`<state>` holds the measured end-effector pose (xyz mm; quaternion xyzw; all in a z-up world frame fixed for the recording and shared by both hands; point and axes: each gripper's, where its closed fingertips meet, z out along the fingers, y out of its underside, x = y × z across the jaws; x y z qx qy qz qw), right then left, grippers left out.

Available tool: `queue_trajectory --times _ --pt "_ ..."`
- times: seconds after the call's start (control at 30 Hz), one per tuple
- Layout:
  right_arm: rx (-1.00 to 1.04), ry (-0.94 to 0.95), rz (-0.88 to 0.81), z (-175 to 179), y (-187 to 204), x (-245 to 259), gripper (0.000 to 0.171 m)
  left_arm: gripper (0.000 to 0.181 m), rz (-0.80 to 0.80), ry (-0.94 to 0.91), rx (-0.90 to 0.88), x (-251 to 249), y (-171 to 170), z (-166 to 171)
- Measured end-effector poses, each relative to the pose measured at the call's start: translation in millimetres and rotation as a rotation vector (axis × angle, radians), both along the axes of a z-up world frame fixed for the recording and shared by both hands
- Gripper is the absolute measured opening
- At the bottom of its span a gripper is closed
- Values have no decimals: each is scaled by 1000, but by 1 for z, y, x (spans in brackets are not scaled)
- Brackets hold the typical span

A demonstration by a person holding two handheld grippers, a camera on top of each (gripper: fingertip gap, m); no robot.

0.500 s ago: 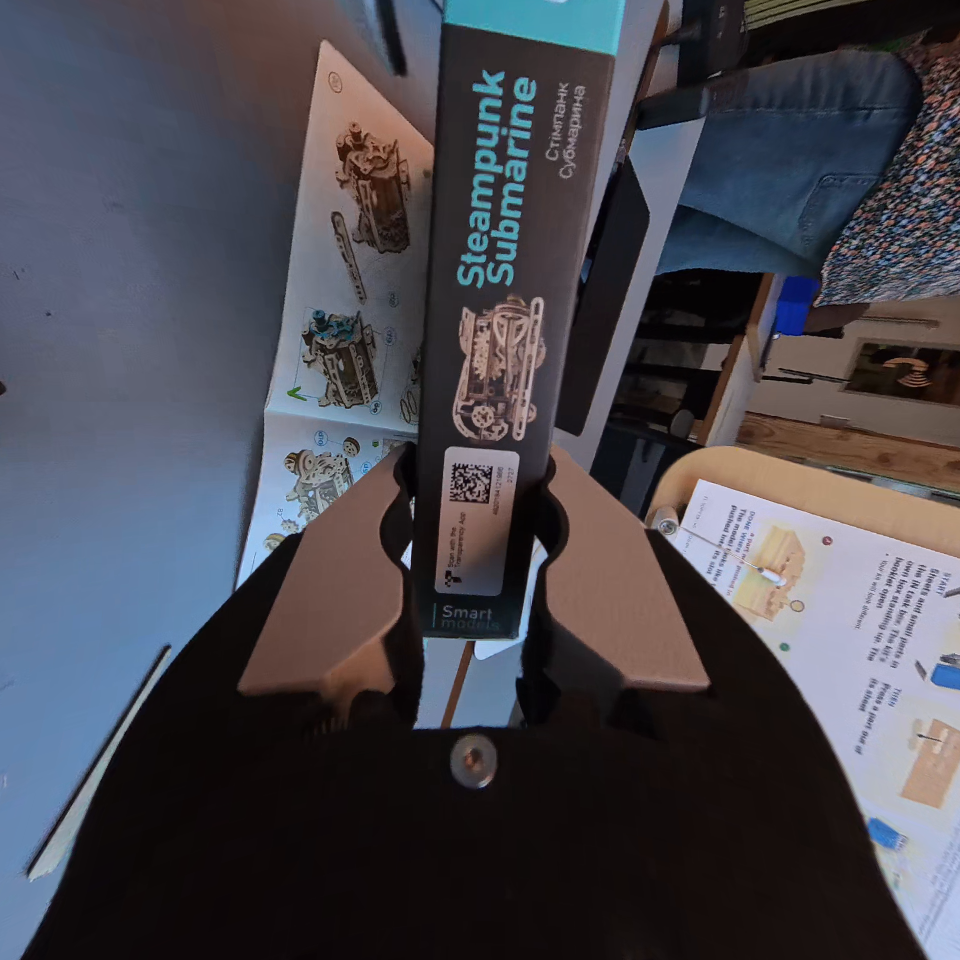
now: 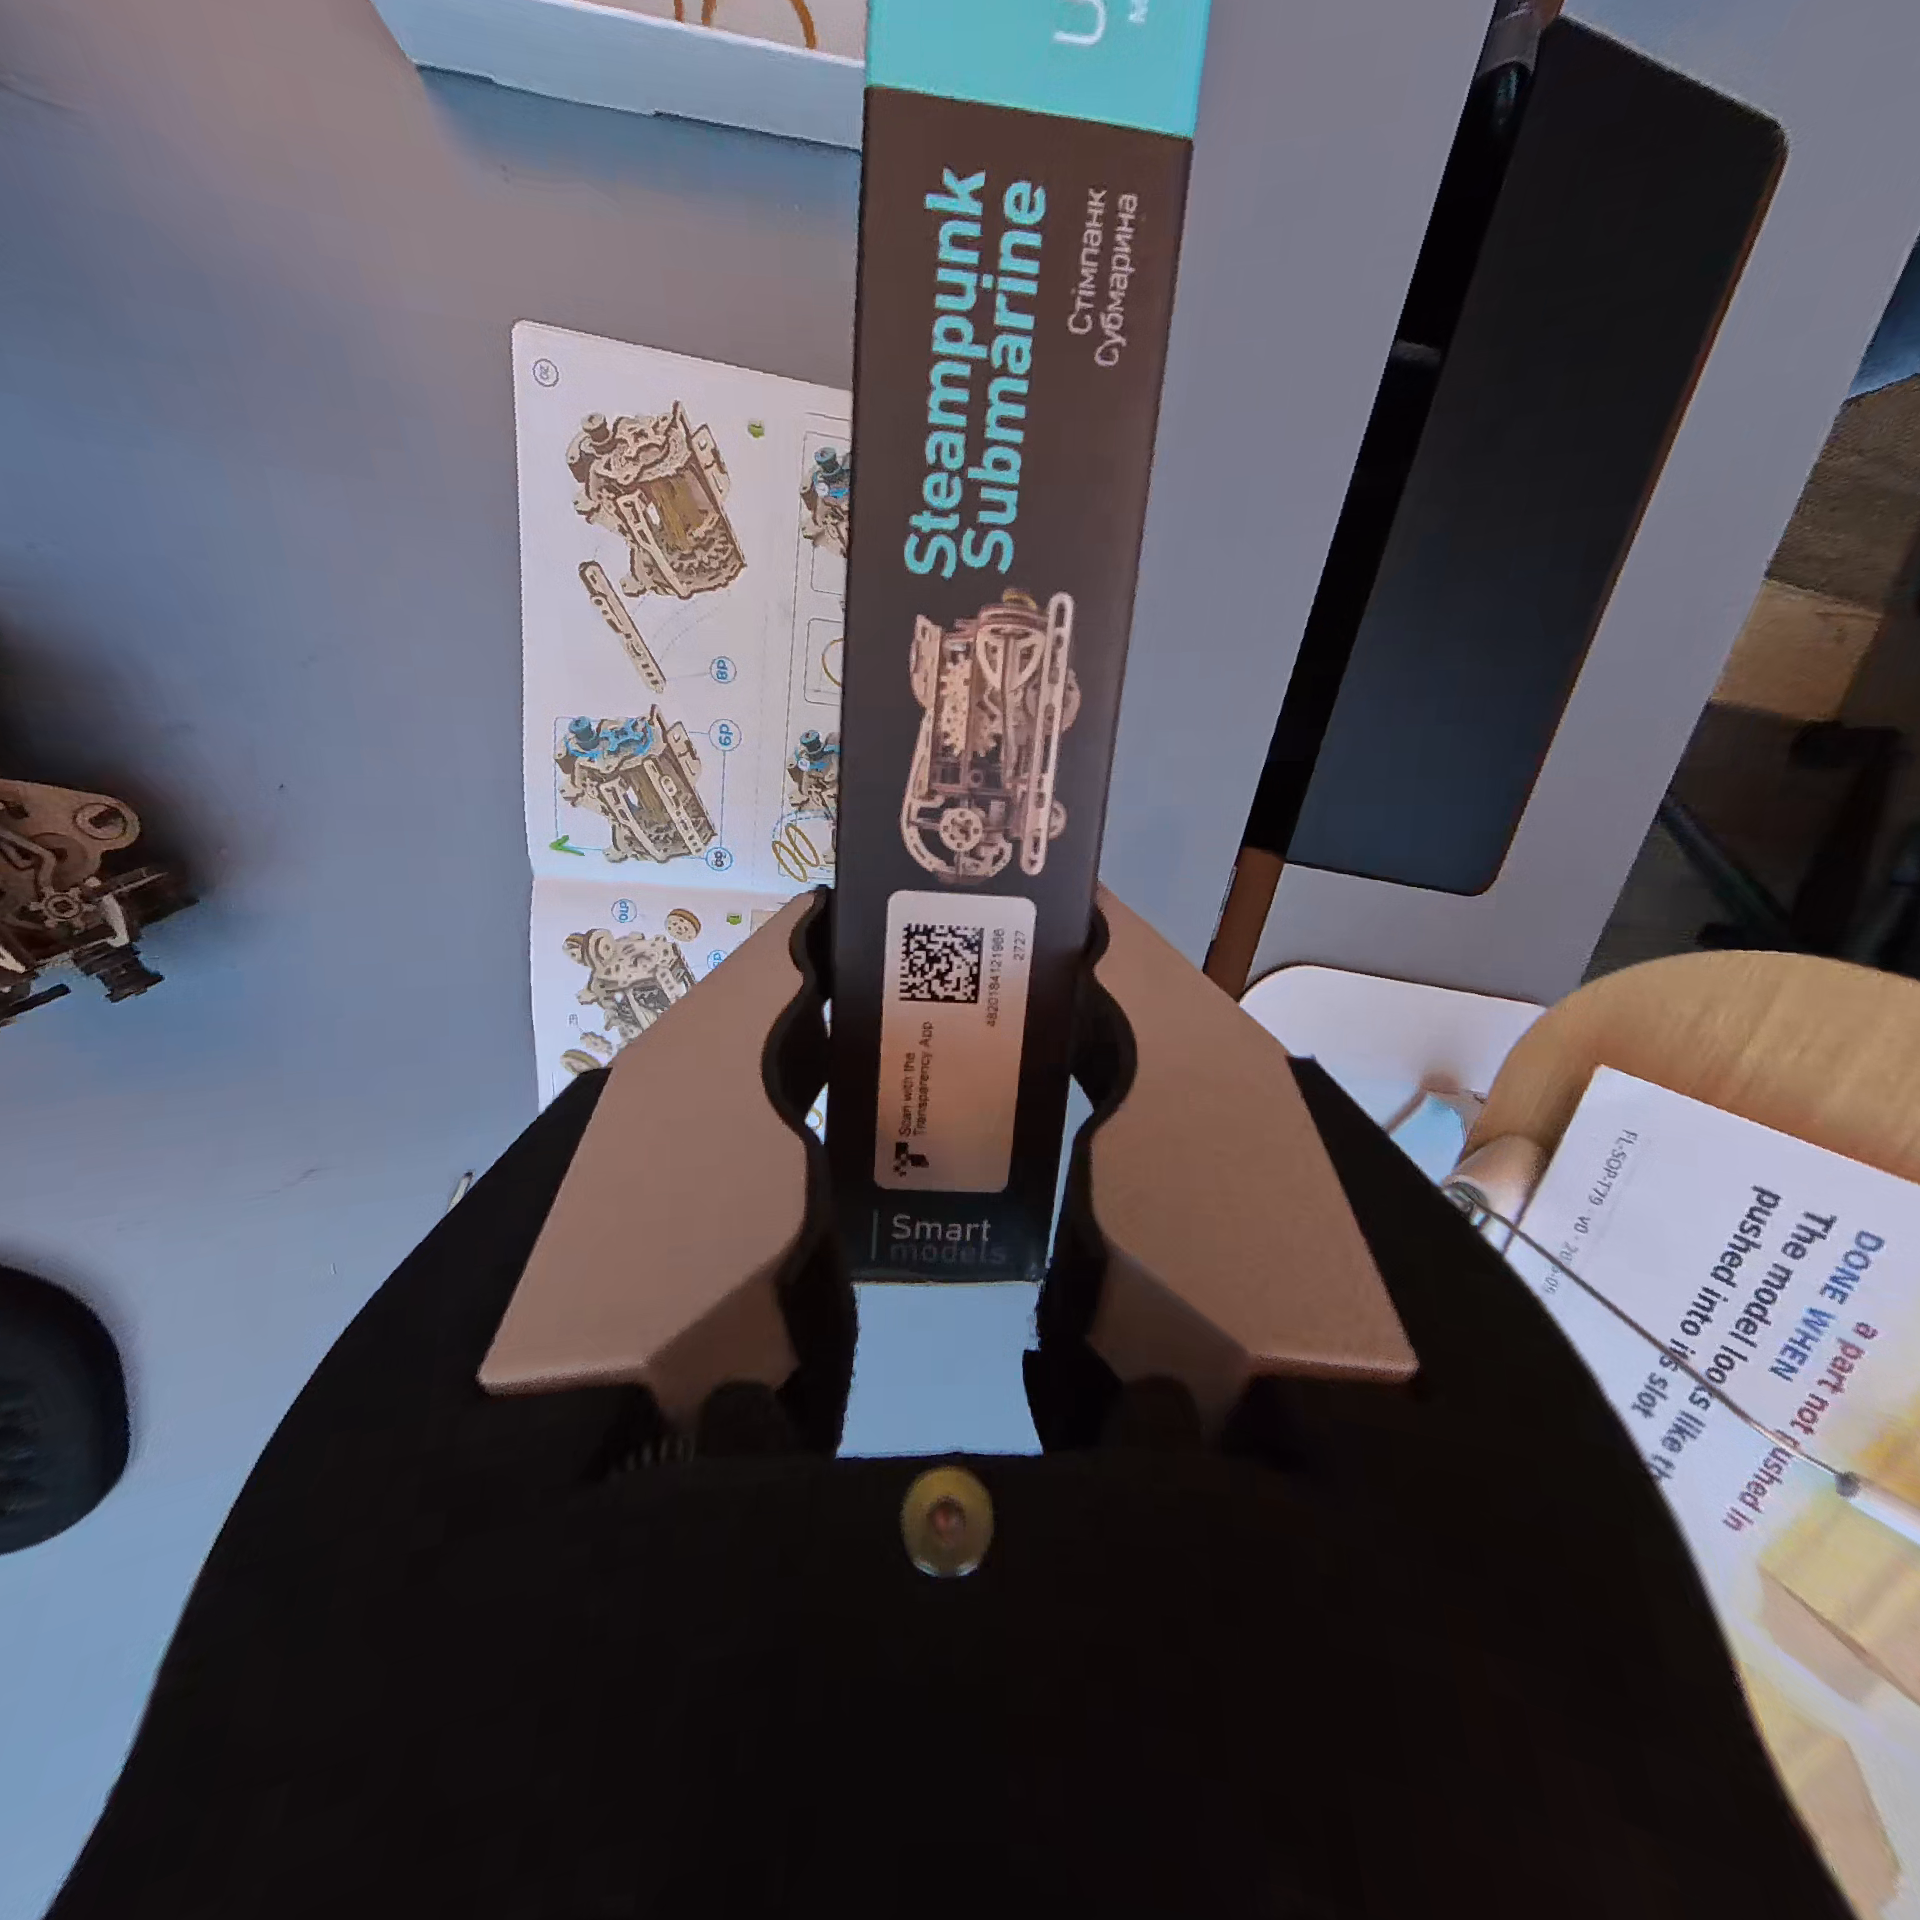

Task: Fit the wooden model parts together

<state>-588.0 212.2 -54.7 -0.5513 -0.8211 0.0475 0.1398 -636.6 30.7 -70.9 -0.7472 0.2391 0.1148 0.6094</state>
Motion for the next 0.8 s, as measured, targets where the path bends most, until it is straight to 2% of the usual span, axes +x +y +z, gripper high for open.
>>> queue_trajectory --times 0.03,0.43,0.8 --pt "-14 -8 -10 1 7 -1 42 79 -5 -8 -9 0 -1 -4" --pt "-137 5 -90 2 65 -20 43 75 -62 -8 -33 13 -5 -22" --pt "-161 22 -53 -4 73 -28 45 77 -60 -7 -67 6 -4 -37"
